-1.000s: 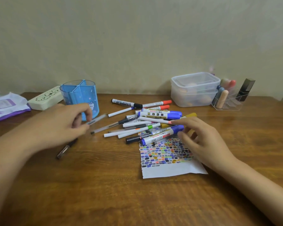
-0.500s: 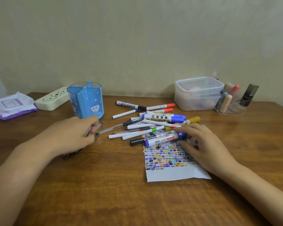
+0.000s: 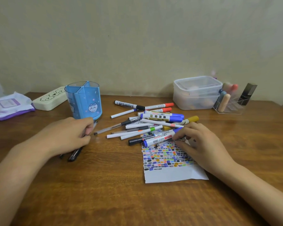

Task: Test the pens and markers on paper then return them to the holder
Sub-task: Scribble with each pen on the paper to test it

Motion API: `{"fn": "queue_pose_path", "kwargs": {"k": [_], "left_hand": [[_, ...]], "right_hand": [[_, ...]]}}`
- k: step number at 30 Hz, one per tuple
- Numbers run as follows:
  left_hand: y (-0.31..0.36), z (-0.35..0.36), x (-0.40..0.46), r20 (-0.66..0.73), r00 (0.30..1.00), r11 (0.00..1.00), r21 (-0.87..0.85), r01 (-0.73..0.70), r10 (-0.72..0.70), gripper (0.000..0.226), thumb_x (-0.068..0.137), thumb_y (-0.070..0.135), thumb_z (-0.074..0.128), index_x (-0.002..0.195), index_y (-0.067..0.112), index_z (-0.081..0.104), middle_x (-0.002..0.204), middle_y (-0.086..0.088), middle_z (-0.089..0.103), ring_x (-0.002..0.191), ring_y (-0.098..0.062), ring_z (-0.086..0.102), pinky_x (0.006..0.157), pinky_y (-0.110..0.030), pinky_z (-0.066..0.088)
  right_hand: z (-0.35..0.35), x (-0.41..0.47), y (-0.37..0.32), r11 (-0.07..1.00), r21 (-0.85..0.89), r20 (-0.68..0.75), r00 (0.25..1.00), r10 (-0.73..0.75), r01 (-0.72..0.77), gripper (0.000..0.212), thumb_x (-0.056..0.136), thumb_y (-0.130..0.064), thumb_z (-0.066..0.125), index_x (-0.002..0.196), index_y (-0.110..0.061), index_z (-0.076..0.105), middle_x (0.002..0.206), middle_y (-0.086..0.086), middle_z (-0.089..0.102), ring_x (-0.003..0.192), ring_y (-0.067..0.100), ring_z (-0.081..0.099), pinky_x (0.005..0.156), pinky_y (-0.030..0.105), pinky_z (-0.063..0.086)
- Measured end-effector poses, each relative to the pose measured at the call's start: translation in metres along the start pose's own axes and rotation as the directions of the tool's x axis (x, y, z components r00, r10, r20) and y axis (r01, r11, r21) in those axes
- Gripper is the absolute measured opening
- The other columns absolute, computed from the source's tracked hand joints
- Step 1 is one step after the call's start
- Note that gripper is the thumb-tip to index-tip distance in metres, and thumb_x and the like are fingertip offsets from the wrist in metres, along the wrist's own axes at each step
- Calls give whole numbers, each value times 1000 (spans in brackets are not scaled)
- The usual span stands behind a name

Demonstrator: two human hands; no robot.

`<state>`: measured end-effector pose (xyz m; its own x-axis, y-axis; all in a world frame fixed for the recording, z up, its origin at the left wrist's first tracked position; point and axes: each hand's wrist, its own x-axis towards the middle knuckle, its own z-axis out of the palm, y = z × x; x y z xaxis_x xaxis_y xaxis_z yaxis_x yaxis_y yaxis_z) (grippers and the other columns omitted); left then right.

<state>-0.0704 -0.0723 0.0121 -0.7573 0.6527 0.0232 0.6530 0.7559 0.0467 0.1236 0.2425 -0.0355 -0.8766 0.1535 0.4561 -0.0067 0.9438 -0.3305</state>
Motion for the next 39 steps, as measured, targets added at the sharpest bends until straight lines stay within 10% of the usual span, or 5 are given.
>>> {"fn": "queue_pose_path", "kwargs": {"k": [16, 25, 32, 39], "left_hand": [[67, -3, -16, -179, 955, 965, -75, -251, 234, 19, 96, 46, 48, 84, 35, 40, 66, 8, 52, 63, -6, 51, 53, -24, 36], [106, 21, -23, -105, 880, 879, -78, -471, 462, 42, 98, 61, 32, 139, 52, 35, 77, 27, 35, 72, 14, 37, 59, -12, 28], [112, 25, -22, -46, 866, 864, -67, -499, 497, 55, 94, 69, 23, 146, 53, 30, 80, 33, 30, 74, 16, 34, 63, -9, 26], [114, 25, -24, -73, 877, 863, -151, -481, 476, 64, 88, 75, 18, 144, 49, 37, 80, 37, 33, 75, 21, 36, 64, -8, 29]], "right_hand": [[0, 0, -6, 993, -87, 101, 992, -71, 80, 17, 94, -29, 67, 105, -41, 62, 103, -22, 57, 96, 3, 47, 76, 25, 44], [-5, 1, -9, 990, -123, 95, 994, -54, 65, 13, 94, -25, 64, 98, -37, 64, 101, -19, 59, 94, 9, 48, 78, 38, 47], [-17, -2, -22, 972, 230, -161, 983, 86, -47, 20, 99, -32, 52, 117, -27, 61, 100, -16, 61, 88, 2, 59, 68, 15, 45], [-18, -8, -43, 582, 796, 44, 974, 221, -168, 22, 92, -31, 60, 95, -9, 59, 72, -2, 59, 57, 14, 58, 54, 25, 49]]}}
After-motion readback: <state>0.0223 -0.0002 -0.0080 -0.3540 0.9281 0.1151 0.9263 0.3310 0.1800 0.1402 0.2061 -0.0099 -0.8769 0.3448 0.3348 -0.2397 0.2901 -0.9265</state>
